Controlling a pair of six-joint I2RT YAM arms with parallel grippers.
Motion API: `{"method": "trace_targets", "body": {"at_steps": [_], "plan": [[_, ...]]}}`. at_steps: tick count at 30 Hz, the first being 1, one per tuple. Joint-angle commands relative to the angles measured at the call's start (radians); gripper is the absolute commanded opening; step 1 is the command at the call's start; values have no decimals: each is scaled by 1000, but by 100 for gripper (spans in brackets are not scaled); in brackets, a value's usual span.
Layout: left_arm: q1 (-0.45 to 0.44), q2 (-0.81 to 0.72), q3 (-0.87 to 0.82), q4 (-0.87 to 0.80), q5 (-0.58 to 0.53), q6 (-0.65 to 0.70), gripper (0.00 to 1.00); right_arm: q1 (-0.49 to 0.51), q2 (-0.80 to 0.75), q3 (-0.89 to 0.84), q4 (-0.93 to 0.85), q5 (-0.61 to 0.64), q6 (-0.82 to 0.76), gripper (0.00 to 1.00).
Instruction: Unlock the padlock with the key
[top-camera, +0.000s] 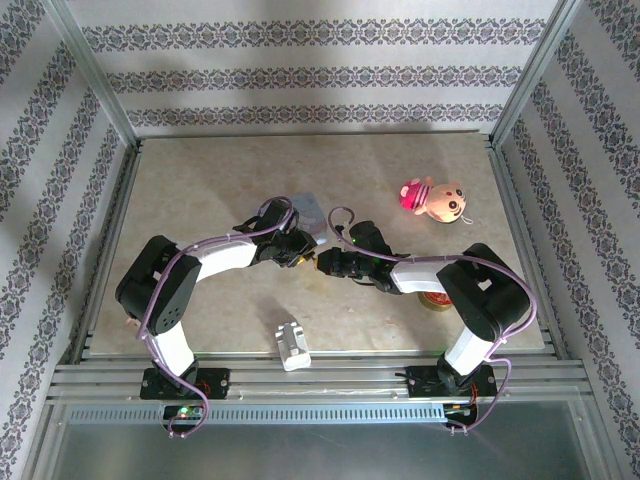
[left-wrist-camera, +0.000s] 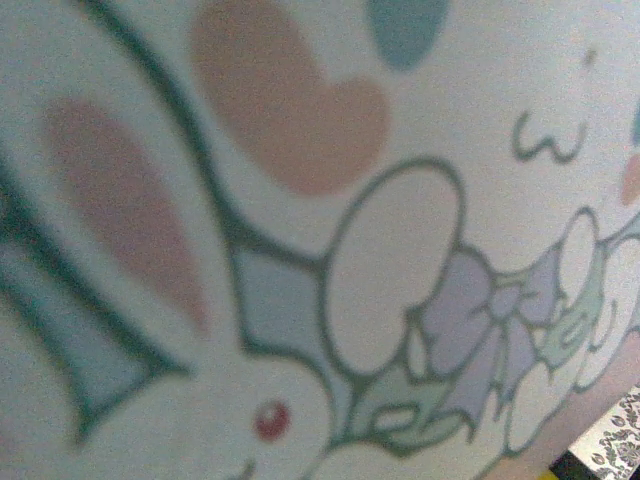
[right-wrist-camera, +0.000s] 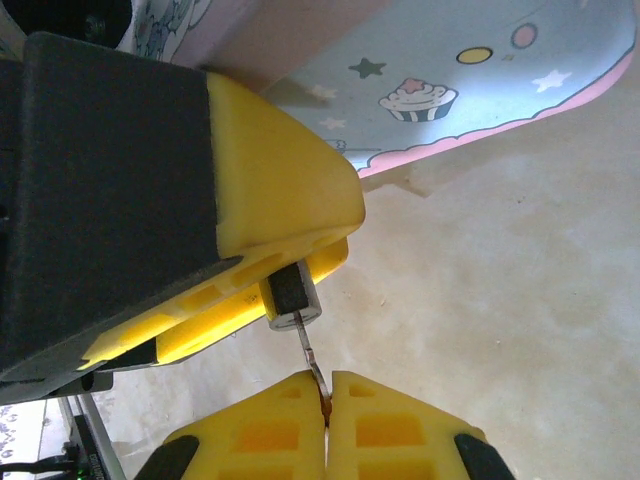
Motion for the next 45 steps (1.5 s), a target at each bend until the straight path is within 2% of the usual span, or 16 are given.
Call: {"method": "trace_targets", "body": {"at_steps": [1, 14, 20, 26, 29, 32, 33, 35, 41, 45], "plan": [[-13, 22, -32, -194, 171, -89, 2, -38, 10, 35, 63, 73, 18, 0], [-15, 41, -31, -172, 207, -77, 2, -14, 63, 95, 97, 70, 44, 0], [-16, 35, -39, -159, 212, -74, 4, -7, 76, 88, 137, 112, 71, 0], [-13, 37, -66, -81, 227, -80, 28, -7, 81, 50, 194, 140, 108, 0], [-12, 32, -77, -53, 225, -74, 30, 2, 91, 35, 219, 151, 123, 0], [-9, 21, -86, -33, 217, -59, 62, 12, 105, 28, 241, 163, 138, 0], [-7, 16, -88, -30, 213, -53, 67, 13, 110, 26, 250, 168, 143, 0], [-8, 6, -87, -34, 201, -38, 71, 15, 119, 20, 269, 175, 152, 0], [-1, -51, -106, -47, 137, 6, 72, 17, 141, 11, 314, 188, 181, 0], [2, -108, -173, 82, 55, 28, 70, 17, 146, 9, 328, 188, 195, 0]]}}
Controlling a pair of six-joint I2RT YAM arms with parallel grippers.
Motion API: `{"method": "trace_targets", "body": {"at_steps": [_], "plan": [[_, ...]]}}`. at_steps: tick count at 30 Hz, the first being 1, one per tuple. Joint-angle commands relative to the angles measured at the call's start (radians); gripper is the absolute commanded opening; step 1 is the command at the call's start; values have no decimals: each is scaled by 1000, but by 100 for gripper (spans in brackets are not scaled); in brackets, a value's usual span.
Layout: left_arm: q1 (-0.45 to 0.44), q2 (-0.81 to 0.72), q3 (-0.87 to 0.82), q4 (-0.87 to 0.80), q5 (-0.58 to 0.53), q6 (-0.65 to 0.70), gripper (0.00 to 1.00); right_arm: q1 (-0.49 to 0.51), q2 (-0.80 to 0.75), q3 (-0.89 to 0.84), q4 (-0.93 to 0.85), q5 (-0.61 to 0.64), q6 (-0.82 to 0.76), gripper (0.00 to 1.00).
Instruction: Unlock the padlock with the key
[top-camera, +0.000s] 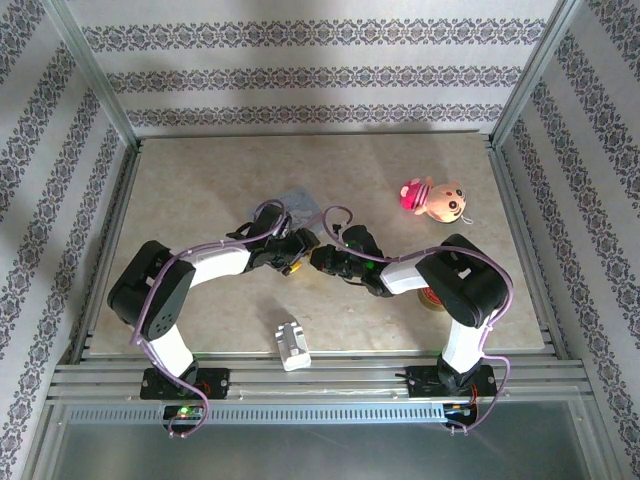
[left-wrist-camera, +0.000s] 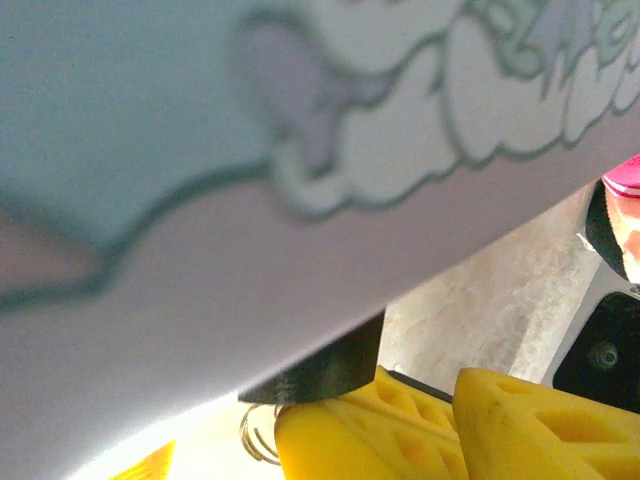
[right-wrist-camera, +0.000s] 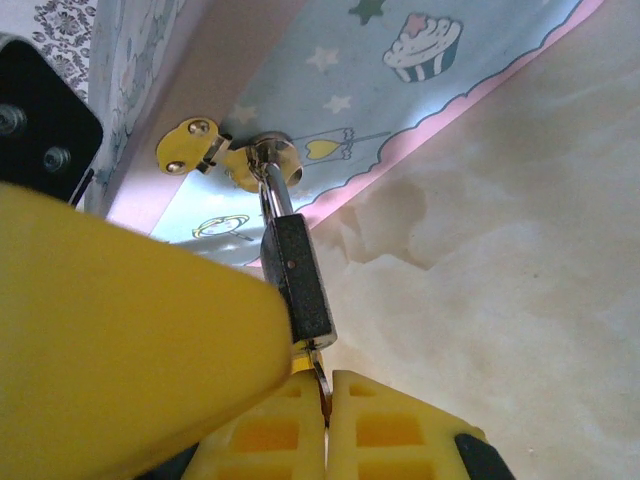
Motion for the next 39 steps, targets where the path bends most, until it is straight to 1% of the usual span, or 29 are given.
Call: {"method": "trace_targets", "body": {"at_steps": [1, 5, 9, 14, 19, 21, 23, 26, 29, 34, 39], "plan": [[-11, -52, -73, -3, -10, 28, 70, -18, 13, 5, 104, 94, 44, 0], [-11, -73, -102, 82, -73, 79, 70, -19, 17, 9, 113, 85, 62, 0], [-11, -58, -112, 155, -115, 111, 69, -19, 22, 18, 123, 76, 76, 0], [-8, -12, -122, 269, -110, 117, 66, -18, 25, 20, 135, 70, 85, 0], [-7, 23, -153, 428, -96, 98, 65, -17, 25, 23, 136, 65, 89, 0], [-7, 31, -155, 455, -98, 97, 65, -16, 26, 26, 136, 64, 90, 0], [-5, 34, -154, 459, -111, 101, 67, -17, 29, 30, 135, 58, 92, 0], [-1, 39, -149, 450, -126, 109, 77, -13, 35, 43, 135, 45, 94, 0], [6, 27, -157, 431, -143, 108, 78, -8, 42, 56, 136, 25, 95, 0], [20, -35, -193, 380, -204, 134, 78, 8, 49, 74, 135, -5, 95, 0], [68, -75, -212, 361, -202, 148, 77, 27, 69, 105, 135, -31, 104, 0]]}}
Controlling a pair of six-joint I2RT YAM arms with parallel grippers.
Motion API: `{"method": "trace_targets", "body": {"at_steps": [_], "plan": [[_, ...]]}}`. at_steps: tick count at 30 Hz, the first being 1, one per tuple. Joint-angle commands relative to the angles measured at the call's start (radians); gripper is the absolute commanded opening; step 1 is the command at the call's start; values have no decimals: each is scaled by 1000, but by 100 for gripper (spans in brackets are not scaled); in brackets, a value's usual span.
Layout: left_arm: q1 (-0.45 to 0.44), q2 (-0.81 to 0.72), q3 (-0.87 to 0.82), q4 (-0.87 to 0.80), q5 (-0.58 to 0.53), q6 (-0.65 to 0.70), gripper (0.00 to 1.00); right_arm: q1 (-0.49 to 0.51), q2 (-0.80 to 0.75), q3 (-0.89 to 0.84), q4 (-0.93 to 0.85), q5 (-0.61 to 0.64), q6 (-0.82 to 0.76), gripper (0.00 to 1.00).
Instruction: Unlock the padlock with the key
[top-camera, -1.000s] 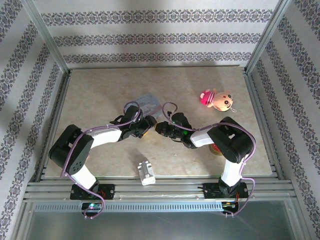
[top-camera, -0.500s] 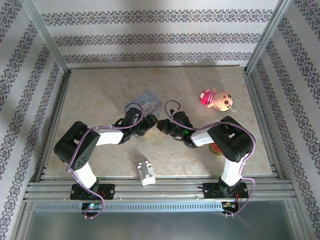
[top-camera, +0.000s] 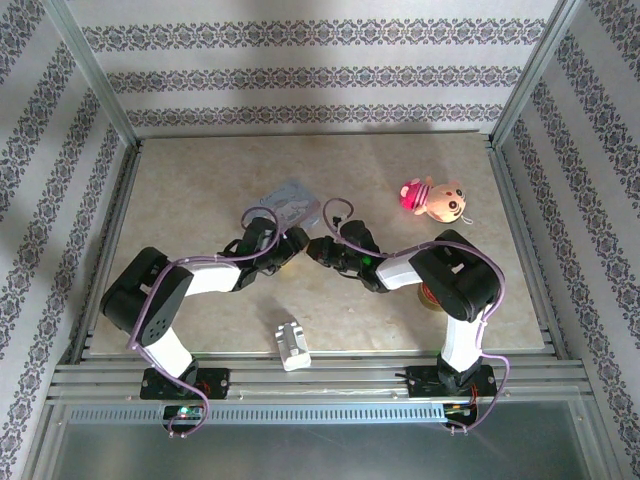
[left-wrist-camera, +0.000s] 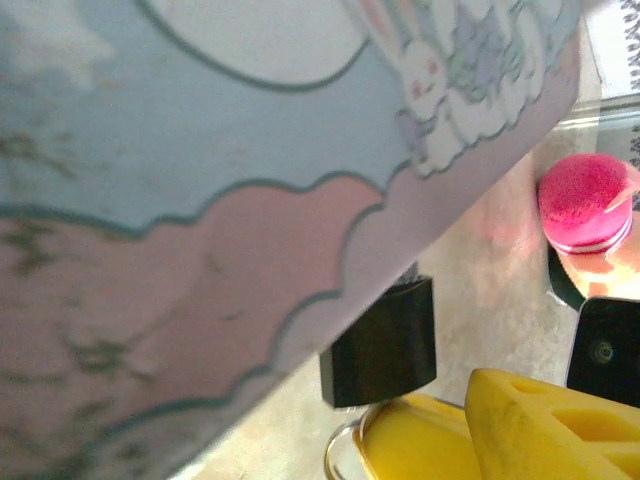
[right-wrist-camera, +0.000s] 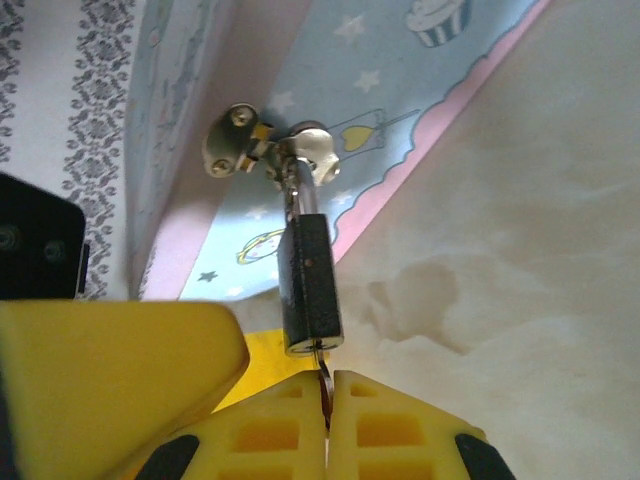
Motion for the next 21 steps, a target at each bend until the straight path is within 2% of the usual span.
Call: {"method": "trace_targets", "body": {"at_steps": [1, 7, 14, 21], "plan": [[46, -37, -20, -6, -16, 30, 77, 23, 18, 50, 66, -54, 11, 0], [101, -76, -47, -7, -7, 24, 68, 46, 42, 75, 66, -61, 26, 0], [120, -131, -65, -41, -11, 35, 70, 63, 62, 95, 68, -56, 38, 0], [120, -100, -69, -29, 29, 35, 58, 73, 79, 114, 83, -59, 60, 0]]}}
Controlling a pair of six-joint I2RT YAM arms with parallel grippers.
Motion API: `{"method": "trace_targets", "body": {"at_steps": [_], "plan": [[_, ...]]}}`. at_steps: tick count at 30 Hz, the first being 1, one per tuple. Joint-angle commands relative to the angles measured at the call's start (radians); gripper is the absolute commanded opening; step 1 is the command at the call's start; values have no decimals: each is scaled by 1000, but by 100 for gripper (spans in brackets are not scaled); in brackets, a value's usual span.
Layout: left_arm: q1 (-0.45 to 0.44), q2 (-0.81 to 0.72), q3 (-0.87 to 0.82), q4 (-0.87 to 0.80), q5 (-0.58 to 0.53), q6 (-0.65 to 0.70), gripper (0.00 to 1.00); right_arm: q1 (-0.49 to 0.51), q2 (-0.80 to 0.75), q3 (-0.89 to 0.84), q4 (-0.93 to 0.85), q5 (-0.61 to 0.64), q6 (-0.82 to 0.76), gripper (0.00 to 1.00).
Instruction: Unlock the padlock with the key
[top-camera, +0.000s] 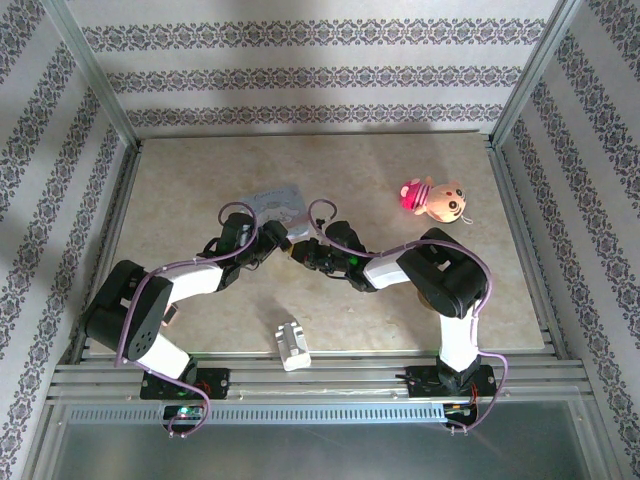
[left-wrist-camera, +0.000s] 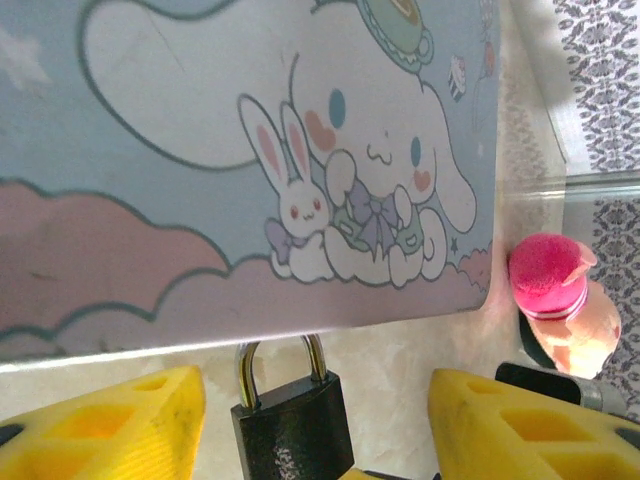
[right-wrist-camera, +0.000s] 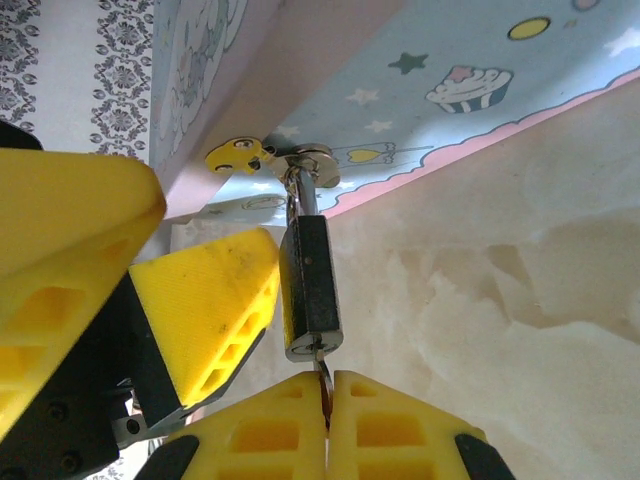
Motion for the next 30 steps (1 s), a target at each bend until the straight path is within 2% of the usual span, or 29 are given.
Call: {"method": "trace_targets", "body": {"at_steps": [1, 16, 23, 30], "plan": [[10, 21, -13, -2, 29, 25, 57, 9, 14, 35, 81, -19, 20, 0], [9, 105, -26, 95, 68, -21, 53, 19, 51, 31, 166, -28, 87, 0], [11, 136, -26, 172, 76, -49, 43, 20, 71, 30, 196, -25, 105, 0], [11, 121, -30, 166, 73, -48, 27, 20, 71, 26, 206, -18, 108, 0]]}}
